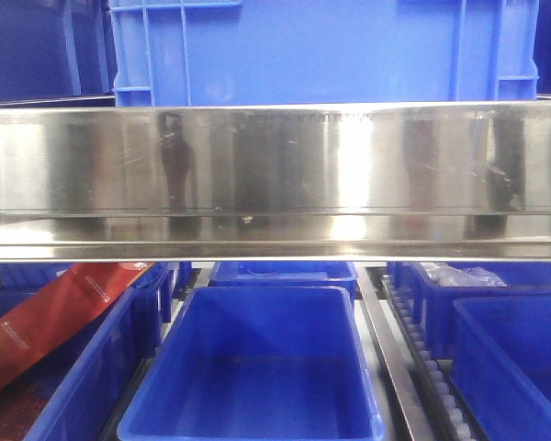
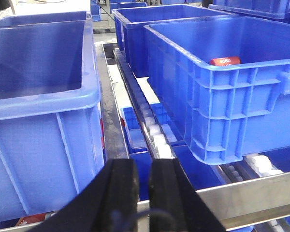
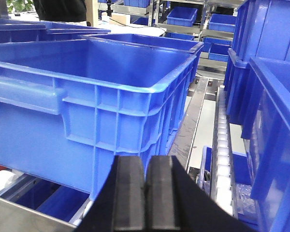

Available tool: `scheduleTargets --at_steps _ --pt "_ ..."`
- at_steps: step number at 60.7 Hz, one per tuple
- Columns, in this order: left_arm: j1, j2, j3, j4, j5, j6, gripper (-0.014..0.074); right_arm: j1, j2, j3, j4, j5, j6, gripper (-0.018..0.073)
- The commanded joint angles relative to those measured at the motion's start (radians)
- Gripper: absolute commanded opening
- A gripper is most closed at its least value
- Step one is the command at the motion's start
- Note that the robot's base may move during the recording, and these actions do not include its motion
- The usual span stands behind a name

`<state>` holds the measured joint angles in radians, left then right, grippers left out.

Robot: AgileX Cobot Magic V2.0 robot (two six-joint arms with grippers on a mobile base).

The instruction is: Place cylindrical capacitor in blue bin on shelf

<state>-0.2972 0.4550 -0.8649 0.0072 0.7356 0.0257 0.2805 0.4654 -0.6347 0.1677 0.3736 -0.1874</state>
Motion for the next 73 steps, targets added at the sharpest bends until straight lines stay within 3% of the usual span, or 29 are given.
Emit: scheduleTargets --at_steps 1,16,26,35,45,54,69,73 --pt "0.005 -0.003 0.003 0.001 -0.022 -0.007 0.0044 -0.006 -0.004 0.002 -0.007 -0.025 -0.002 -0.0133" --pt "0.014 -0.003 0.005 -0.007 -0.022 -0.007 0.0044 -0.006 -0.004 0.002 -0.007 -0.025 -0.002 -0.0133" --pt "0.093 -0.067 0.078 0.025 -0.062 -0.007 0.0044 -0.006 -0.004 0.002 -0.007 -0.025 -0.002 -0.0133" --pt "0.173 -0.182 0.247 0.014 -0.19 -0.007 0.0044 -0.006 -0.004 0.002 -0.007 -0.025 -0.002 -0.0133" --pt "0.216 -0.315 0.476 -0.024 -0.377 -0.007 0.0044 -0.006 -0.004 0.002 -0.007 -0.025 -0.002 -0.0133" --pt "0.215 -0.421 0.702 -0.03 -0.558 -0.007 0.0044 -0.006 -0.004 0.002 -0.007 -0.027 -0.002 -0.0133" --pt "0.215 -0.455 0.865 -0.031 -0.707 -0.007 0.0044 -0.006 -0.004 0.002 -0.007 -0.031 -0.002 -0.0133" --pt "0.213 -0.455 0.865 -0.031 -0.673 -0.007 0.0044 -0.006 -0.004 0.002 -0.007 -0.031 -0.002 -0.0133"
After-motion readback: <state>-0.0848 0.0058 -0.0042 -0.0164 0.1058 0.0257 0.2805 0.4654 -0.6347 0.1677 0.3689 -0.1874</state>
